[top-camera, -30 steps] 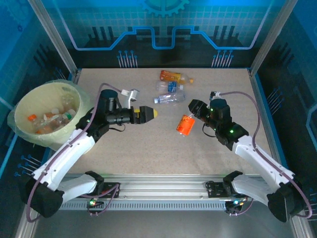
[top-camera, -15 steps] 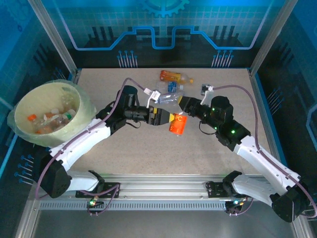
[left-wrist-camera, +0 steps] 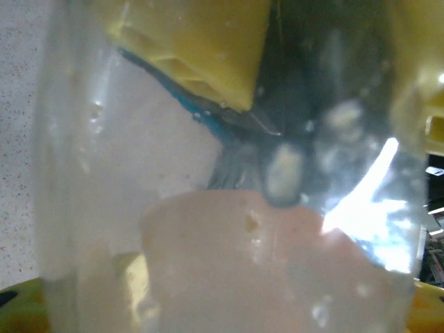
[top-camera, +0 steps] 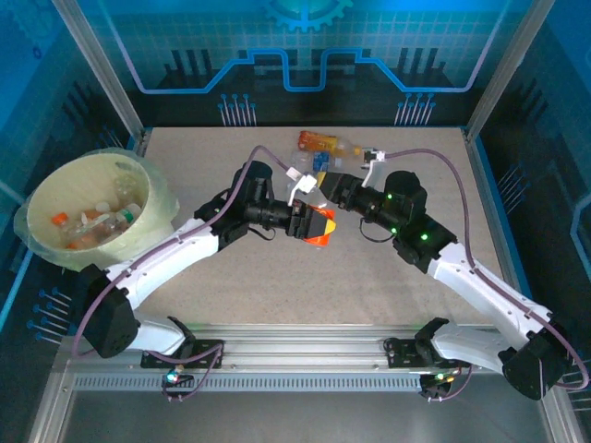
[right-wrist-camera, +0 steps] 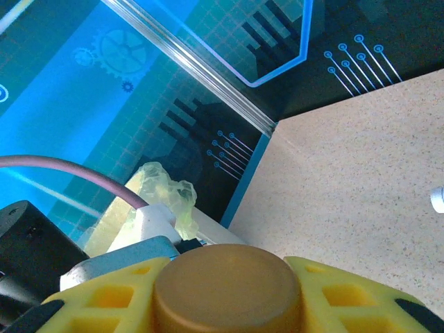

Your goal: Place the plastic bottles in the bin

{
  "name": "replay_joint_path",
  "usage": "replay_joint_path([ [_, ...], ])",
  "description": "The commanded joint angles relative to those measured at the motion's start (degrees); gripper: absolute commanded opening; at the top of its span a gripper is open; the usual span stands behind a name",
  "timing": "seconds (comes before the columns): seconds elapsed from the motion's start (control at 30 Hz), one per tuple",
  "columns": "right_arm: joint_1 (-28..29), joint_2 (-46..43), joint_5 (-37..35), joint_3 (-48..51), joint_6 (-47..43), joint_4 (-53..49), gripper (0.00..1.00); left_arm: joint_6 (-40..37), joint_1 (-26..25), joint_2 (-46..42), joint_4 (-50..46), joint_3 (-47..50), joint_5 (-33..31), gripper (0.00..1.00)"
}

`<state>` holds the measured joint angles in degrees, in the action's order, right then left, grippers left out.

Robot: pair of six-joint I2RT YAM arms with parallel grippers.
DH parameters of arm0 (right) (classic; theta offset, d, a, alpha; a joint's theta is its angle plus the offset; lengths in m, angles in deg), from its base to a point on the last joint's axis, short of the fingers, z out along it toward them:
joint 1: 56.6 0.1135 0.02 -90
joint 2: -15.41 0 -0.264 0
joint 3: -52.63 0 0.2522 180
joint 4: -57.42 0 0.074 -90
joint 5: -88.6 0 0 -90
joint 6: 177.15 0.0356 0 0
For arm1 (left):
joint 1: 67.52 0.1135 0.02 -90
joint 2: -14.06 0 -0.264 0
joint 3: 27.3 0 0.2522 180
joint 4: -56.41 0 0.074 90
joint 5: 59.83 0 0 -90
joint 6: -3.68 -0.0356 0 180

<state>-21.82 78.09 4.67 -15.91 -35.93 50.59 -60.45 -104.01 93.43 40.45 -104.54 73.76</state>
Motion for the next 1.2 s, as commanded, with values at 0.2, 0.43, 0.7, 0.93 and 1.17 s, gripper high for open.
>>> replay_joint_path([
  [0.2, 0.46, -3.83, -3.76, 0.08, -4.47, -5.19, 0.79, -3.49, -0.97, -3.37, -0.5, -0.07, -10.69, 0.58],
  [0.43, 0.21, -6.85, -14.69, -0.83, -8.12, -16.68, 1.0, -5.81, -0.95, -6.87, -4.27, 1.08, -22.44, 0.58],
  [0.7, -1.87, -9.63, -12.24, -1.73, -26.0, -23.17, 1.0, -5.74, 1.05, -10.75, -6.34, 3.21, -28.94, 0.58],
  [0.93, -1.91, -10.58, -4.92, -3.1, -33.65, -26.36, 1.0, -6.14, 4.77, -15.61, -14.17, 0.99, -35.87, 0.59],
  [1.17, -3.31, -8.2, -9.04, -6.05, -29.62, -32.35, 1.0, -11.77, 7.41, -21.01, -27.4, -6.84, -45.05, 0.6],
])
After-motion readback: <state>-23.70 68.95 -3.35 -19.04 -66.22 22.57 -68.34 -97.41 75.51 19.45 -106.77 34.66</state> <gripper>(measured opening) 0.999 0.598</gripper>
